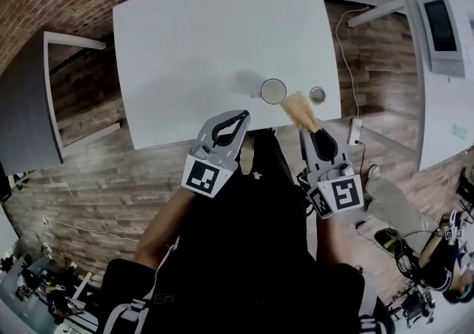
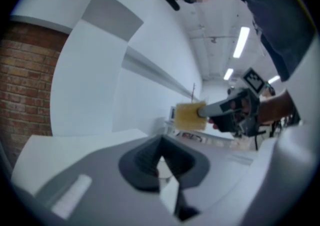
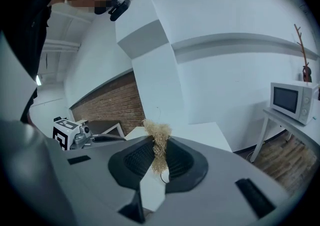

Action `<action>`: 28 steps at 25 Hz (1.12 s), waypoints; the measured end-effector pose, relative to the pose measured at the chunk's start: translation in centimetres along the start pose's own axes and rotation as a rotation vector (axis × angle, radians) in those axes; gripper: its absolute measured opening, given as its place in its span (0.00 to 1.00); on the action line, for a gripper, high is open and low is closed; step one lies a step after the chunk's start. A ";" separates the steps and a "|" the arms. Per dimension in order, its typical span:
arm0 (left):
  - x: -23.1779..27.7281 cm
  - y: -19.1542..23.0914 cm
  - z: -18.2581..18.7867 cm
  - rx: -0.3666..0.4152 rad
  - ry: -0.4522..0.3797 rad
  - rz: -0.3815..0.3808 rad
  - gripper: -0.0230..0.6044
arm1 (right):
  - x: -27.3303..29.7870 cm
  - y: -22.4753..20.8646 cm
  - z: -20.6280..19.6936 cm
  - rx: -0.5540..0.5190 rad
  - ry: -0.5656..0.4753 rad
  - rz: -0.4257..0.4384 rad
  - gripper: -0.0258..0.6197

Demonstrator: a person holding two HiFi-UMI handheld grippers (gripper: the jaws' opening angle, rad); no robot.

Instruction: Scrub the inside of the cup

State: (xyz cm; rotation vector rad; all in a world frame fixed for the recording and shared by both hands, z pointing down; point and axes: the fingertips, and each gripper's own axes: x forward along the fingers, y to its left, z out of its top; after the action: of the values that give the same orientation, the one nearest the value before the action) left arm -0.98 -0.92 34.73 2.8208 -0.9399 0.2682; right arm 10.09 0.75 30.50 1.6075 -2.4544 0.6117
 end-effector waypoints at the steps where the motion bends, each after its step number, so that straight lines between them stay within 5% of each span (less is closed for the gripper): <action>1: 0.5 0.0 -0.3 0.038 0.015 0.002 0.04 | 0.4 -0.4 -0.3 0.004 0.007 0.005 0.12; 3: 1.4 -0.1 -1.0 0.070 0.035 0.011 0.04 | 0.8 -1.2 -1.1 0.009 0.026 0.014 0.12; 10: 3.7 0.1 -5.7 0.004 0.110 0.006 0.07 | 1.9 -2.0 -3.1 0.026 0.054 0.054 0.12; 19: 5.5 0.4 -12.2 0.126 0.267 -0.071 0.23 | 2.4 -3.3 -5.1 0.046 0.129 0.044 0.12; 28: 7.9 1.1 -16.5 0.225 0.357 -0.142 0.28 | 2.9 -4.0 -5.9 -0.021 0.174 0.043 0.12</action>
State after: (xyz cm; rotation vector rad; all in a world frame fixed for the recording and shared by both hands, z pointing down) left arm 2.57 -2.96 52.54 2.8740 -0.6648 0.8725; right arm 11.96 -0.64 37.84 1.4318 -2.3657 0.6984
